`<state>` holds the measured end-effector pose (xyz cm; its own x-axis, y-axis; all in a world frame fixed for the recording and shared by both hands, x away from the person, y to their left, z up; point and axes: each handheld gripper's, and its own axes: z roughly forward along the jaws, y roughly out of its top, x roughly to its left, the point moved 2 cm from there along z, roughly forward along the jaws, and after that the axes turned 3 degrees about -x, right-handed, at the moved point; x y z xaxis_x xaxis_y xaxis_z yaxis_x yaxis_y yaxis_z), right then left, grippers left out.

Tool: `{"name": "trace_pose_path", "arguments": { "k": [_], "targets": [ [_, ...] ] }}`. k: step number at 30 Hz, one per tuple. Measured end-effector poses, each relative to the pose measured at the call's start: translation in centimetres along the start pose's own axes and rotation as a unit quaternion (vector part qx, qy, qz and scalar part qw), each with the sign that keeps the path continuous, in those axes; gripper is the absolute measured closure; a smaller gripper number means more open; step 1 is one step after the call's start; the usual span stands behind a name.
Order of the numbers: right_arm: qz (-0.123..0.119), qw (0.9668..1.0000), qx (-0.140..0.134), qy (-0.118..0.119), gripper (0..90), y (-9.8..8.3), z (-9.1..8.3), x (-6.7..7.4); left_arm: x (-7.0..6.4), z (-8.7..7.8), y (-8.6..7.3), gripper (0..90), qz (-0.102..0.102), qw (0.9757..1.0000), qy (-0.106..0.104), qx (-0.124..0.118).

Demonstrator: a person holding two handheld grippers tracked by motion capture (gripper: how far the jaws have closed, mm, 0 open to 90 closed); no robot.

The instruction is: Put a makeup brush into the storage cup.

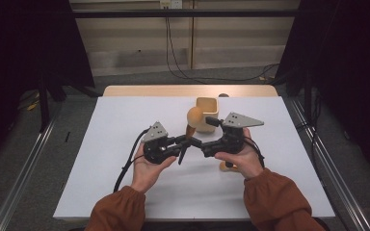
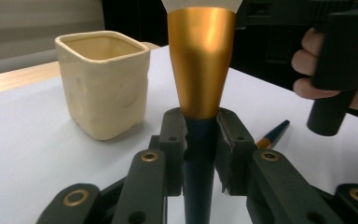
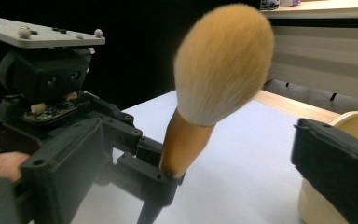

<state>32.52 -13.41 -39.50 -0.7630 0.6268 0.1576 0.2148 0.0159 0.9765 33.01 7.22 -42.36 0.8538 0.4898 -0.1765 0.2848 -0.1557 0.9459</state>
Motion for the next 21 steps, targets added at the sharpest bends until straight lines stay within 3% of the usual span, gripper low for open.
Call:
{"name": "trace_pose_path", "arguments": {
  "k": [9, 13, 19, 21],
  "targets": [
    [0.005, 0.9999, 0.007, -0.014, 12.2, -0.2, 0.9, 0.1, -0.1, 0.0, -0.1, 74.5, 0.001, 1.0, 0.0, 0.001],
    [0.019, 0.9995, 0.013, -0.019, 27.6, -0.6, 1.2, 0.0, -0.2, 0.0, -0.2, 74.4, 0.004, 1.0, 0.0, 0.003],
    [0.03, 0.9993, 0.019, -0.011, 37.8, -1.2, 1.6, 0.2, -0.3, 0.2, -0.3, 74.5, 0.005, 1.0, -0.007, 0.003],
    [0.032, 0.9992, 0.022, -0.009, 46.2, -1.4, 1.7, 0.2, -0.2, 0.2, -0.3, 74.5, 0.005, 0.9999, -0.007, 0.008]
  ]
}}
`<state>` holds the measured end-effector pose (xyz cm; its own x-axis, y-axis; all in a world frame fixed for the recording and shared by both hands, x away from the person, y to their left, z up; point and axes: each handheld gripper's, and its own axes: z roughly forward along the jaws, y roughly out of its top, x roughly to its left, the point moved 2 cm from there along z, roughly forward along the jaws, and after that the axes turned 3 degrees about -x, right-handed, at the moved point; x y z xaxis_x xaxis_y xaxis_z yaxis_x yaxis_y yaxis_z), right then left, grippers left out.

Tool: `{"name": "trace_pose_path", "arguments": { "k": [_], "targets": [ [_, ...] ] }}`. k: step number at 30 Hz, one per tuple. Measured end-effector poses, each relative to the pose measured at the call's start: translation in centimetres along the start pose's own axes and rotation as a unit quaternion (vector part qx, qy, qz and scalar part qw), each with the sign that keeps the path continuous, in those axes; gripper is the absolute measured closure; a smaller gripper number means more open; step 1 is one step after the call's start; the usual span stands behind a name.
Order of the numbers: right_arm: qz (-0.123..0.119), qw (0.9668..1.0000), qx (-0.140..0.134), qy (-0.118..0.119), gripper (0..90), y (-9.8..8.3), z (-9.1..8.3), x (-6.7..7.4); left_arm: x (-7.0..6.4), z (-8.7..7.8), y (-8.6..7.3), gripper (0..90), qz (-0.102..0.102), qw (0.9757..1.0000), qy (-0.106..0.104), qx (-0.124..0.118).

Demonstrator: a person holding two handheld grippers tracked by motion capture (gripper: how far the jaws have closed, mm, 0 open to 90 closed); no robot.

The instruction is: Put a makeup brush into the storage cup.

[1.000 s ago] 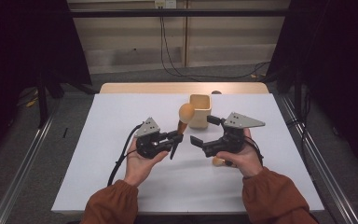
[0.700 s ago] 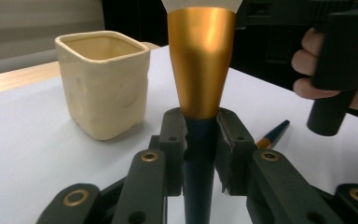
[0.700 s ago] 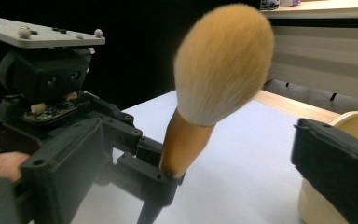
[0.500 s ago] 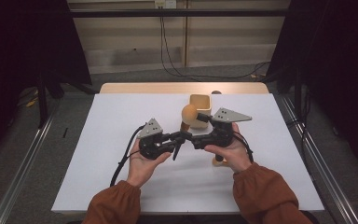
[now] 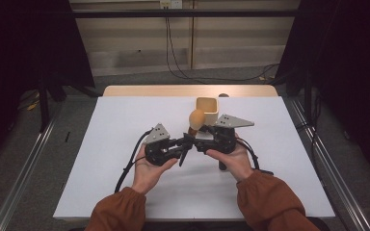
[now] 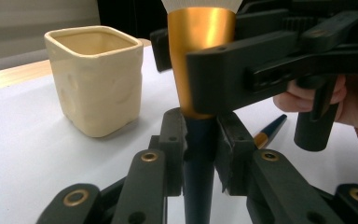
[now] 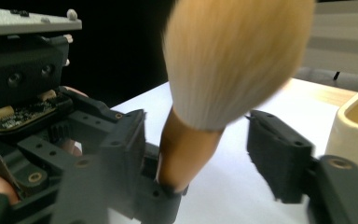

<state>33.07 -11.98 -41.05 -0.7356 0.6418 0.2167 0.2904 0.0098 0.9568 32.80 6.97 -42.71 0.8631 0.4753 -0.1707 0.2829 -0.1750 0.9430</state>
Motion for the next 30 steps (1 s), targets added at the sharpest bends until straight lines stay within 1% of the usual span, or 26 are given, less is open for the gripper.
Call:
{"name": "trace_pose_path", "arguments": {
  "k": [1, 3, 6, 9, 11, 12, 14, 17, 18, 19, 20, 22, 24, 26, 30],
  "targets": [
    [0.003, 1.0, 0.002, 0.002, 49.2, -0.03, 0.01, -0.03, -0.01, 0.01, -0.06, 74.4, 0.002, 1.0, 0.001, 0.002],
    [0.007, 0.9999, 0.004, 0.013, 59.7, -0.01, 0.0, -0.09, -0.08, 0.11, -0.22, 74.4, 0.002, 1.0, -0.001, 0.004],
    [0.016, 0.9996, 0.006, 0.021, 64.3, -0.14, 0.01, -0.04, -0.05, 0.29, -0.43, 74.4, 0.004, 1.0, -0.001, 0.007],
    [0.017, 0.9995, 0.012, 0.022, 65.3, -0.34, 0.17, 0.06, 0.01, 0.42, -0.68, 74.4, 0.004, 0.9999, -0.001, 0.011],
    [0.023, 0.9992, 0.021, 0.025, 65.8, -0.41, 0.23, 0.0, -0.01, 0.53, -0.85, 74.3, 0.007, 0.9999, 0.0, 0.014],
    [0.022, 0.9991, 0.025, 0.026, 65.9, -0.45, 0.22, -0.03, -0.05, 0.58, -0.92, 74.3, 0.007, 0.9999, 0.0, 0.015],
    [0.016, 0.9992, 0.026, 0.024, 66.1, -0.52, 0.16, 0.02, -0.12, 0.74, -0.97, 74.1, 0.006, 0.9999, -0.001, 0.012],
    [-0.002, 0.9994, 0.026, 0.024, 66.3, -0.45, 0.09, 0.24, -0.15, 0.78, -0.96, 73.7, 0.008, 0.9999, -0.003, 0.011],
    [-0.009, 0.9993, 0.027, 0.024, 66.4, -0.43, 0.07, 0.32, -0.11, 0.77, -0.97, 73.4, 0.005, 0.9999, -0.005, 0.011],
    [-0.015, 0.9992, 0.029, 0.024, 66.5, -0.41, 0.05, 0.42, -0.01, 0.74, -0.97, 73.0, -0.002, 0.9999, -0.008, 0.01],
    [-0.017, 0.9992, 0.028, 0.024, 66.5, -0.38, 0.07, 0.5, 0.06, 0.71, -0.97, 72.6, -0.004, 0.9999, -0.011, 0.01],
    [-0.019, 0.9991, 0.029, 0.025, 66.6, -0.32, 0.07, 0.55, 0.04, 0.65, -0.96, 72.4, 0.005, 0.9999, -0.008, 0.01],
    [-0.02, 0.999, 0.029, 0.027, 66.5, -0.33, 0.07, 0.51, 0.01, 0.65, -0.97, 71.3, 0.005, 0.9999, -0.005, 0.011],
    [-0.021, 0.9989, 0.029, 0.028, 66.6, -0.31, 0.06, 0.5, 0.05, 0.69, -0.99, 70.0, 0.005, 0.9999, -0.006, 0.007],
    [-0.026, 0.9988, 0.028, 0.031, 66.6, -0.23, 0.02, 0.51, 0.03, 0.68, -1.03, 66.6, 0.005, 0.9999, -0.007, 0.007]
  ]
}}
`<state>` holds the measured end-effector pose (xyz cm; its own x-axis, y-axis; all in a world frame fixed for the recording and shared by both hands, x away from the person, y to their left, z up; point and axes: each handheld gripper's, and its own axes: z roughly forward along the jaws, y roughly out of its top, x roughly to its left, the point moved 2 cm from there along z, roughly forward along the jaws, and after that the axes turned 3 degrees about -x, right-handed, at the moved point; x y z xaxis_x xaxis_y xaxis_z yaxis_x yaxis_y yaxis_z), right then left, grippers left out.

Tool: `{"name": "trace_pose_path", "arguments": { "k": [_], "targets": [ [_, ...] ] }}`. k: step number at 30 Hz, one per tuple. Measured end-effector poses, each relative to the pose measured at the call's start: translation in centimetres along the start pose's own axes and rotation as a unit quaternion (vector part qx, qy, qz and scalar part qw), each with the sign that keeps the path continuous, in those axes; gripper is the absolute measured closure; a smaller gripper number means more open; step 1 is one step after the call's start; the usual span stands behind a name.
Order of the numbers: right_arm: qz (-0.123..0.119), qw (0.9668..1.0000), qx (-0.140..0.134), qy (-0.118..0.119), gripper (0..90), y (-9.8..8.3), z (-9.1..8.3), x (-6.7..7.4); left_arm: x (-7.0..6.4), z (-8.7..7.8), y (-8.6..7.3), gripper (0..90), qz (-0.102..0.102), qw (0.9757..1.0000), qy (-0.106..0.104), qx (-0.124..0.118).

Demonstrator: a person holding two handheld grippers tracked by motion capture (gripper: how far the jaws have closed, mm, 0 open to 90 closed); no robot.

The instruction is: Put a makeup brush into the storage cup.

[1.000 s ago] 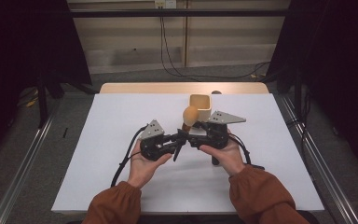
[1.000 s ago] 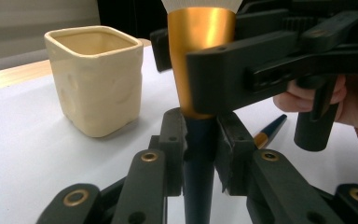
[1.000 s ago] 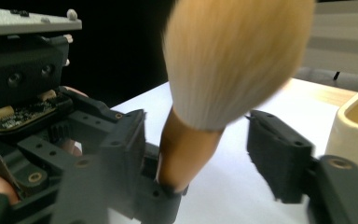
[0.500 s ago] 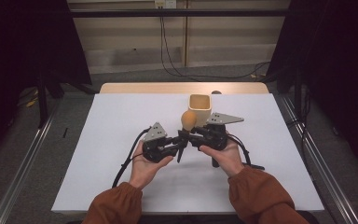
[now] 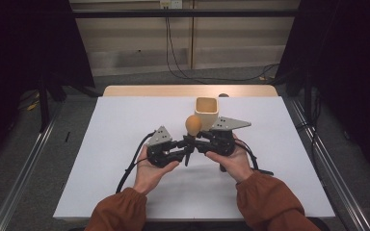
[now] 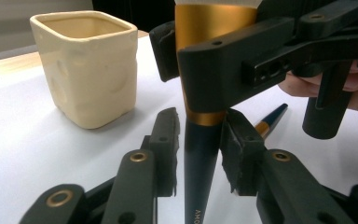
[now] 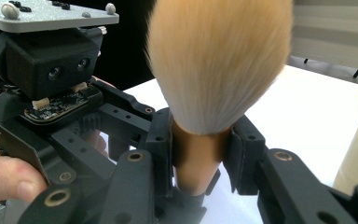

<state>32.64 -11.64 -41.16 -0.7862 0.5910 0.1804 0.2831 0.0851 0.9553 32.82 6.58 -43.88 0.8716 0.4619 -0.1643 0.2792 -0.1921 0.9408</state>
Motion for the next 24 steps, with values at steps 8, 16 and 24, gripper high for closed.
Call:
{"name": "trace_pose_path", "arguments": {
  "k": [8, 16, 24],
  "targets": [
    [-0.003, 1.0, -0.003, -0.001, 66.6, 0.1, -0.3, -0.2, 0.0, 0.0, -0.1, 54.9, 0.001, 1.0, 0.007, 0.0],
    [-0.004, 0.9998, -0.016, -0.01, 66.5, 0.7, -1.0, -0.8, 0.1, -0.1, -0.2, 33.4, -0.009, 0.9998, 0.017, 0.002],
    [-0.003, 0.9998, -0.018, -0.011, 66.5, 0.7, -1.4, -1.1, 0.8, -0.7, -0.2, 11.3, -0.013, 0.9987, 0.047, 0.016]
  ]
}}
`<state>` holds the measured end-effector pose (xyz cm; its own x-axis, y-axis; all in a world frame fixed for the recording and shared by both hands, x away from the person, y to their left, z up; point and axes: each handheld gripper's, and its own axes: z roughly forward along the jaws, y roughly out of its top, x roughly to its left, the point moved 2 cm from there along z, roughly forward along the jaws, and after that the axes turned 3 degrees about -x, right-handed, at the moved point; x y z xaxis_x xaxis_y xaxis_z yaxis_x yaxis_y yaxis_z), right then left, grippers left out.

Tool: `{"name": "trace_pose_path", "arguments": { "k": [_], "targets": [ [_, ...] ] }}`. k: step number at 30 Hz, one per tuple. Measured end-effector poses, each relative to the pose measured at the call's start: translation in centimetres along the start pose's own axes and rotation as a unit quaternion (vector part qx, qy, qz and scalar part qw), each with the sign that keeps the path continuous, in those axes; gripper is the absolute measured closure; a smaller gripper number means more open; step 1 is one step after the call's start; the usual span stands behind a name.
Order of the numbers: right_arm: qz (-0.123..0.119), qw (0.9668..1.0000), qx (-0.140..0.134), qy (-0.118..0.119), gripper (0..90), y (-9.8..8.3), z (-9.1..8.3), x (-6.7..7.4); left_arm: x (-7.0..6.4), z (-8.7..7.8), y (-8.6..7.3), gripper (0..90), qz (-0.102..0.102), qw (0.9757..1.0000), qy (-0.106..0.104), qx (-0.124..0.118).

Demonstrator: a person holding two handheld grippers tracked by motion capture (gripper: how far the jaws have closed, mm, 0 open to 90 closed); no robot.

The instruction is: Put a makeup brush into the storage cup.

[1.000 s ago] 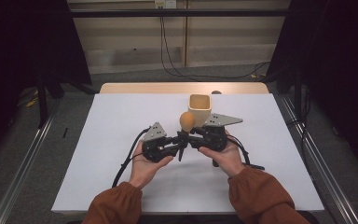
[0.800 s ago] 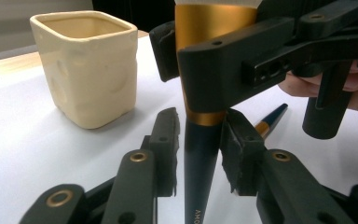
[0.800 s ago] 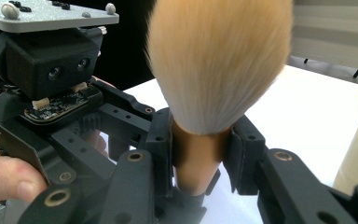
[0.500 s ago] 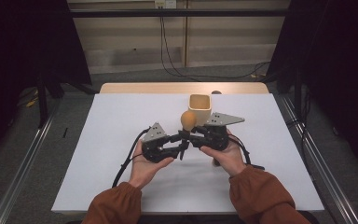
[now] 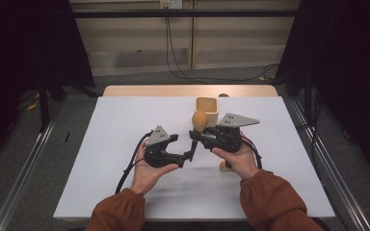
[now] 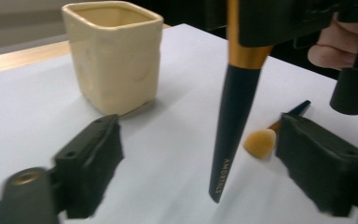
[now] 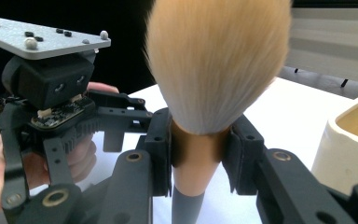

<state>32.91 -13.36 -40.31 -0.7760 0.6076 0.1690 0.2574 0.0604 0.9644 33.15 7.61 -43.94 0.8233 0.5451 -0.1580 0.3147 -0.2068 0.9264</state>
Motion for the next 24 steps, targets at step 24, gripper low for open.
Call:
{"name": "trace_pose_path", "arguments": {
  "k": [24],
  "targets": [
    [0.007, 0.9995, -0.014, -0.029, 66.4, 0.5, -1.5, -1.2, 2.5, -5.6, -1.0, 2.8, 0.009, 0.9964, 0.076, -0.038]
  ]
}}
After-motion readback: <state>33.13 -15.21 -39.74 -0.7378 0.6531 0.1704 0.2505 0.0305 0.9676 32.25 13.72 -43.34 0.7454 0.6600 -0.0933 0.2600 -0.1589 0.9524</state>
